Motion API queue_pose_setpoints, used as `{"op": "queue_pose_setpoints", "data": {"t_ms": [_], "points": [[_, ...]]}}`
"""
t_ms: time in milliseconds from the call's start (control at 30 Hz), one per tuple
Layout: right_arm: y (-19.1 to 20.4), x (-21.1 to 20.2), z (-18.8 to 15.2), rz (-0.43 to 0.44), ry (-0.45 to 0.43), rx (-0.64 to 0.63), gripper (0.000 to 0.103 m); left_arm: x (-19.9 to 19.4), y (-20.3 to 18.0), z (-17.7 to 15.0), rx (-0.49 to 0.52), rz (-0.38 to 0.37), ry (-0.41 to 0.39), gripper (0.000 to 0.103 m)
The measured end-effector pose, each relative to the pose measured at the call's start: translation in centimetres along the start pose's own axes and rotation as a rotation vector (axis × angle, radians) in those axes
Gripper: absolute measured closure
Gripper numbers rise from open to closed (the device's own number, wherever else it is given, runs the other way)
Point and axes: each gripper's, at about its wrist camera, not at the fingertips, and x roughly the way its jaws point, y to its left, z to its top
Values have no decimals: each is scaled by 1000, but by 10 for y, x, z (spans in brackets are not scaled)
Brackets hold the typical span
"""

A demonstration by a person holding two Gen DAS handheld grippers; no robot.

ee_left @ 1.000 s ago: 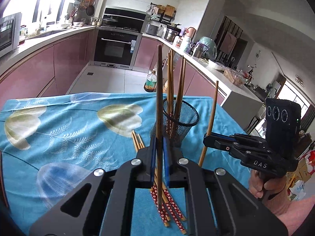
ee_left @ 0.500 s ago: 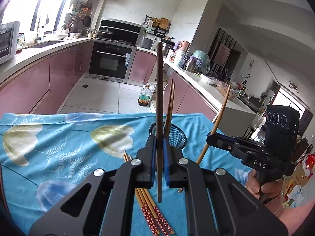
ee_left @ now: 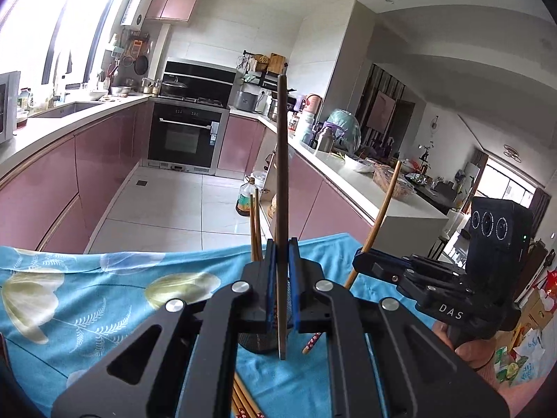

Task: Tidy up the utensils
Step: 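Carry the right gripper's chopstick over the mesh cup and lower it in while the left does too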

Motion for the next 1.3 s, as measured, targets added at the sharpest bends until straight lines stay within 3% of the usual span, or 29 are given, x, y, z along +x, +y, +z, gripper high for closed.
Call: {"op": "queue_pose_setpoints", "data": {"t_ms": [567,1300], "points": [[-11,16,24,-44,-46,0,97,33,-12,23,27,32,-34,96],[-24,54,5,-70,51,15,97,87,-19,-3,111,134,62,95]]}}
